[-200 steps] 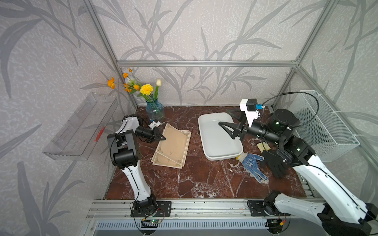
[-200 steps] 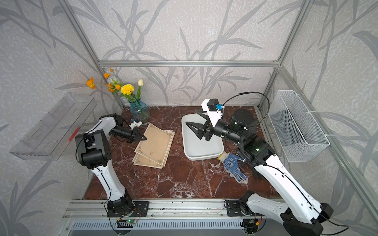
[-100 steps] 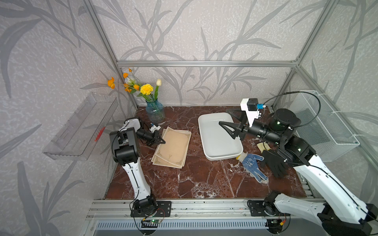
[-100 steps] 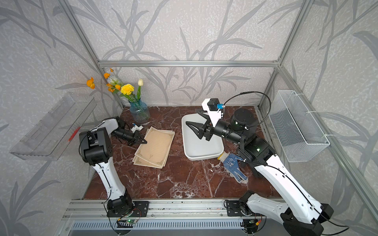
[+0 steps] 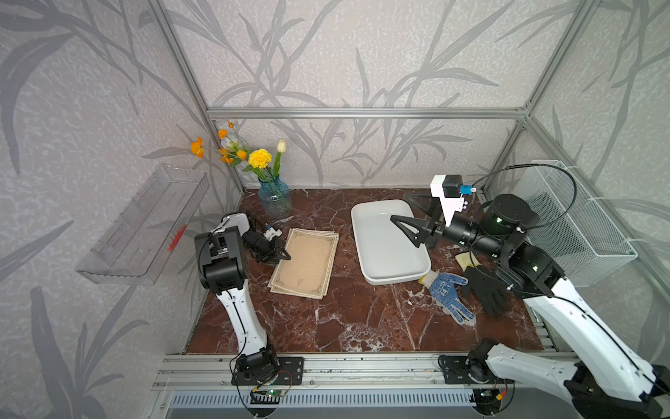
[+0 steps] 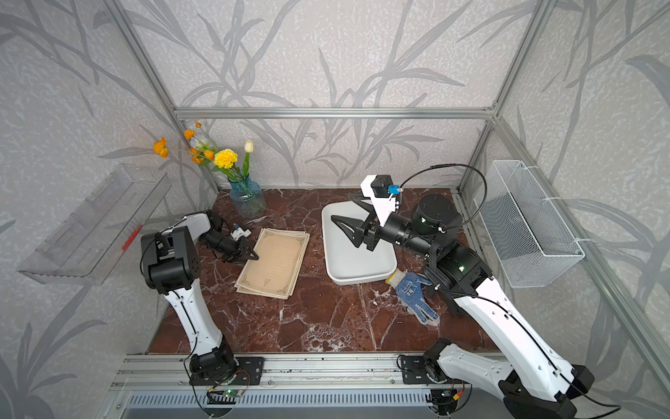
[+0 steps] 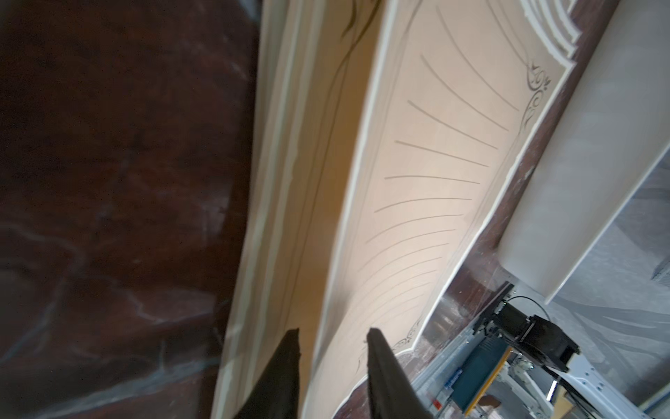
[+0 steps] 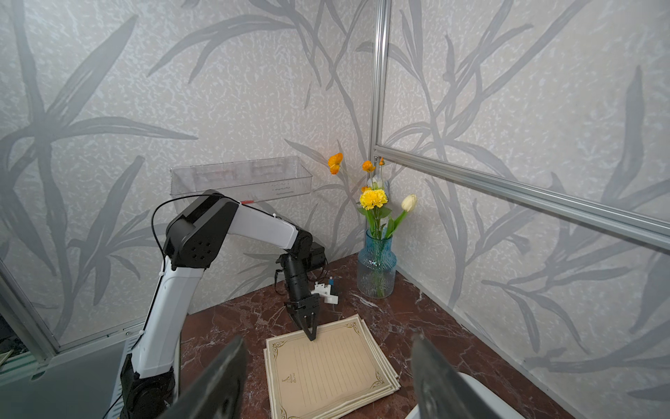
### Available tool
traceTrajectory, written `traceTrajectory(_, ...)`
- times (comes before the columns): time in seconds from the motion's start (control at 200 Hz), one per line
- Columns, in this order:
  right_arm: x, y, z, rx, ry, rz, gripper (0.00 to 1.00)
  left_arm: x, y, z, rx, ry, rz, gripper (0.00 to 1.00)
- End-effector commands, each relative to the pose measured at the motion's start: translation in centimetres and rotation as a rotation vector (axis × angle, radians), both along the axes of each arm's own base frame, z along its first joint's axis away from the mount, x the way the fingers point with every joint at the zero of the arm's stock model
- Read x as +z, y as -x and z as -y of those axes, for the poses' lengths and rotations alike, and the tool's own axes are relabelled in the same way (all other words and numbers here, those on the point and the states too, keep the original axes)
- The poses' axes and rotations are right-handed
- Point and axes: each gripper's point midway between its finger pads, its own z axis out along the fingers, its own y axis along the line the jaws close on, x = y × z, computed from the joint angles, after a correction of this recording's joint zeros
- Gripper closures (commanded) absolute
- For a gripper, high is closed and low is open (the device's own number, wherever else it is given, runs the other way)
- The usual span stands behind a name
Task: Take out the stationery paper from the storage box
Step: Place the stationery paper at the center of the board, then reset both arms
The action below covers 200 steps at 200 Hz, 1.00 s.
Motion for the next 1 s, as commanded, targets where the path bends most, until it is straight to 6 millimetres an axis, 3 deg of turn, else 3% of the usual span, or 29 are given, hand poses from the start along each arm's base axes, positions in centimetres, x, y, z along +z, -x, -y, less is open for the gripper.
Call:
traceTrajectory(0.0, 1.1, 0.1, 0.8, -0.028, -0.013, 0.019, 0.3, 0.9, 0.1, -2.0, 0.007, -0.137, 0.029, 0.59)
traceTrajectory(0.14, 1.0, 0.0, 1.0, -0.046, -0.01, 0.02, 0.3, 1.6, -0.1, -3.0, 0.014, -0.207, 0.068, 0.47)
traceTrajectory(0.285, 0.7, -0.7, 1.5, -0.097, 0.002, -0.001, 0.3, 3.0, -0.4, -4.0, 0.029, -0.282, 0.115, 0.45)
traceTrajectory(0.435, -1.3, -4.4, 3.0, -0.302, 0.088, -0.118, 0.3, 5.9, -0.7, -5.0, 0.067, -0.394, 0.214, 0.45)
traceTrajectory(0.54, -3.4, -7.4, 4.9, -0.482, 0.194, -0.183, 0.29, 9.3, -1.3, -5.0, 0.096, -0.471, 0.34, 0.45)
traceTrajectory(0.635, -5.1, -10.3, 8.0, -0.656, 0.257, -0.235, 0.29, 13.3, -2.1, -4.1, 0.116, -0.523, 0.51, 0.44)
traceTrajectory(0.74, -7.8, -13.7, 13.4, -0.882, 0.289, -0.304, 0.28, 19.1, -3.3, -2.2, 0.155, -0.584, 0.824, 0.44)
traceTrajectory(0.78, -9.3, -14.9, 15.8, -0.964, 0.276, -0.337, 0.27, 20.4, -3.3, -1.1, 0.166, -0.587, 0.948, 0.43)
traceTrajectory(0.83, -11.8, -16.4, 18.9, -1.059, 0.254, -0.356, 0.27, 22.3, -3.4, -0.7, 0.223, -0.621, 1.106, 0.31)
traceTrajectory(0.915, -17.4, -18.3, 24.0, -1.221, 0.256, -0.331, 0.26, 22.2, -2.6, -1.0, 0.305, -0.667, 1.249, 0.19)
traceTrajectory(0.97, -22.1, -18.7, 26.5, -1.325, 0.326, -0.3, 0.26, 20.4, -2.0, -2.0, 0.35, -0.717, 1.254, 0.17)
traceTrajectory(0.995, -22.0, -18.6, 27.2, -1.358, 0.336, -0.295, 0.26, 19.5, -1.7, -2.8, 0.375, -0.76, 1.234, 0.17)
